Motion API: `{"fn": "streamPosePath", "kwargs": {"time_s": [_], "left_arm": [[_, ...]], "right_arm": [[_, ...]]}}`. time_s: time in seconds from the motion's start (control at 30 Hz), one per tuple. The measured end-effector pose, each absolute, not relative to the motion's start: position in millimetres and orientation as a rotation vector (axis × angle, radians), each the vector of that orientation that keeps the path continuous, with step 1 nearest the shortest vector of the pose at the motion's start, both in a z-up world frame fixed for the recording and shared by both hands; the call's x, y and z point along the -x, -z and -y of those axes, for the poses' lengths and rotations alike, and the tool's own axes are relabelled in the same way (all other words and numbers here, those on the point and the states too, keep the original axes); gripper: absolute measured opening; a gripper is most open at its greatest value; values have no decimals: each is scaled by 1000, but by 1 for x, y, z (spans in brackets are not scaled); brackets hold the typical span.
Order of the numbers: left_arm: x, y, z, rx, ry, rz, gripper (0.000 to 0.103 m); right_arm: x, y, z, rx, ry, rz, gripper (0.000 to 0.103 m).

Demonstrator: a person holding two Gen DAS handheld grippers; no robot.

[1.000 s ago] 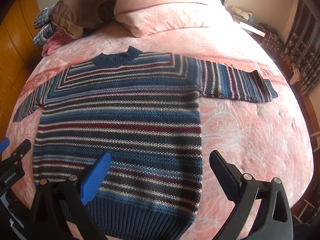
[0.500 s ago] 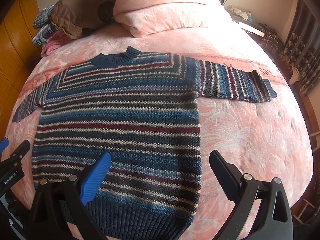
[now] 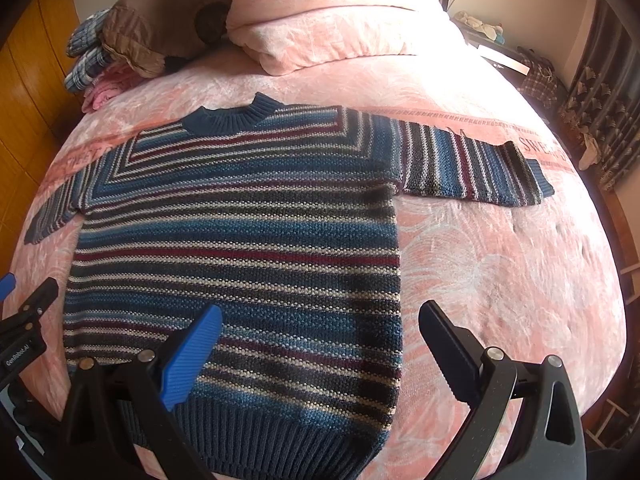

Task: Fold small clothes

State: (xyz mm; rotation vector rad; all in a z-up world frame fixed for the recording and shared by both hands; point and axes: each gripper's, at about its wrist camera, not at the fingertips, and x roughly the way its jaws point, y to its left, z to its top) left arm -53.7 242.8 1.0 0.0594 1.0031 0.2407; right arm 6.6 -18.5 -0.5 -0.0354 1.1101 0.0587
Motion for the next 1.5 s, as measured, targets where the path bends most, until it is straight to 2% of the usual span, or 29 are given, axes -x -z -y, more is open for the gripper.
{"fn": "streamPosePath", "kwargs": {"time_s": [1.0,1.3,1.5], "left_arm": [[48,2,-243,-87,-241,-1001,100],[24,4,-244,-48,-217,-990,100],[-3,2,-221,-22,-220,-981,100]], "right_arm": [[-18,-4,31,-15,-88,-1094,99],[-104,-24,144,-292,64,-1114,99],[-176,-13,254,-383,168,-1149,99]]}}
